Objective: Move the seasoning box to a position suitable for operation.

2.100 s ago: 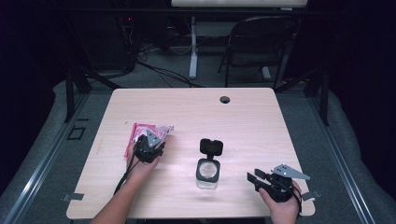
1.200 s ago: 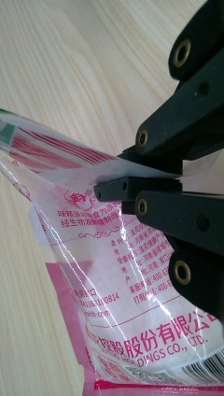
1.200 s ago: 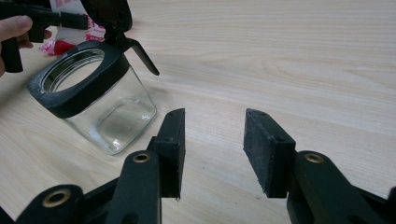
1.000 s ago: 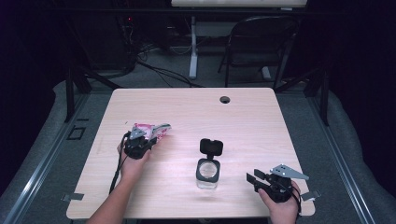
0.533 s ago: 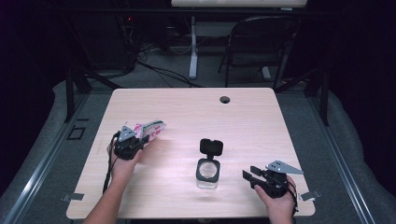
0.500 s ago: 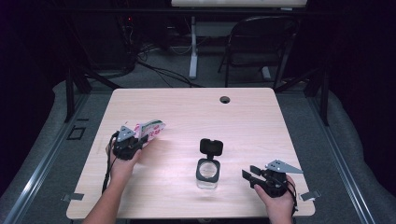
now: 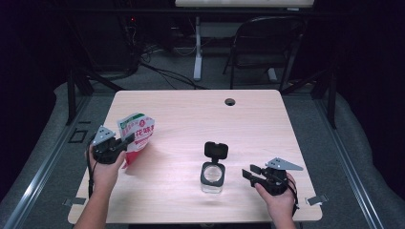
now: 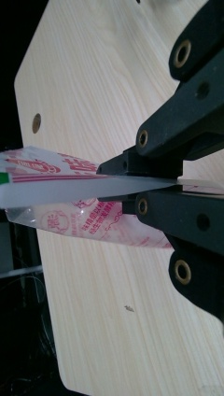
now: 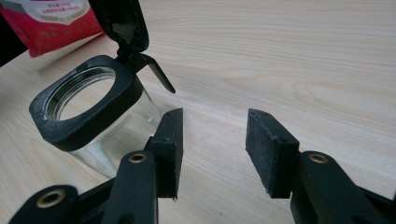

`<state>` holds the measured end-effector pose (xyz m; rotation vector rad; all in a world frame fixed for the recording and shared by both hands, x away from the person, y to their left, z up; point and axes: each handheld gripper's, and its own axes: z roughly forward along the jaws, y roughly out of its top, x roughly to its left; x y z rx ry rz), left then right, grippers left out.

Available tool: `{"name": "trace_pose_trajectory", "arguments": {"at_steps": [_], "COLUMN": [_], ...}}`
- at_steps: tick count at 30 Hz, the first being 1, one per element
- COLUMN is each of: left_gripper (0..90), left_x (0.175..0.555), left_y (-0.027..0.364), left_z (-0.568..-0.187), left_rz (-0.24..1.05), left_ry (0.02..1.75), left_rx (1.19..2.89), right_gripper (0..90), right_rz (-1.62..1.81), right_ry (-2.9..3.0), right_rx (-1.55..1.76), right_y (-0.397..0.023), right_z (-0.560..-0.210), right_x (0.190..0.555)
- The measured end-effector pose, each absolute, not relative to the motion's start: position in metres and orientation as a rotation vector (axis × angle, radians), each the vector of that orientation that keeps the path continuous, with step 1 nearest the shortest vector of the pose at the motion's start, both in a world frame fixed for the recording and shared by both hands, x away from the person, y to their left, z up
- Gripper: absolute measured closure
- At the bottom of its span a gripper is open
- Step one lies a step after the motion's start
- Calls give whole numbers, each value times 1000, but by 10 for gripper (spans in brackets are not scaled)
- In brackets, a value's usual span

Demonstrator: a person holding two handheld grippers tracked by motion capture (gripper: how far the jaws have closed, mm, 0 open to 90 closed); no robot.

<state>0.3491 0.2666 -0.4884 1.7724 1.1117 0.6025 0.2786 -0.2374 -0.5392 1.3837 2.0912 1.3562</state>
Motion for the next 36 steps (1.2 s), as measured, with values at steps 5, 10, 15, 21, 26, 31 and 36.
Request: {"name": "trace_pose_trajectory", "arguments": {"at_steps": [5,10,15,21,26,31,36], "left_gripper": [900,900,900,900,900,900,900], "left_x": [340,333,326,322,317,310,305], "left_y": [267,261,254,235,214,199,184], "left_z": [-480,-474,-469,-470,-469,-465,-465], "left_rz": [581,582,559,499,454,408,359], "left_ry": [1085,1047,1000,935,864,795,745], "left_rx": [1779,1810,1827,1856,1877,1884,1886], "right_gripper": [565,565,565,565,565,565,564], "right_rz": [1374,1386,1385,1391,1385,1382,1386], "right_ry": [2087,2087,2097,2094,2094,2095,2087], "right_rx": [1375,1373,1363,1367,1370,1367,1373], "right_y": [-236,-234,-232,-232,-233,-234,-235], "right_z": [-537,-536,-536,-536,-536,-536,-536], "right_x": [282,285,288,288,288,288,287]}}
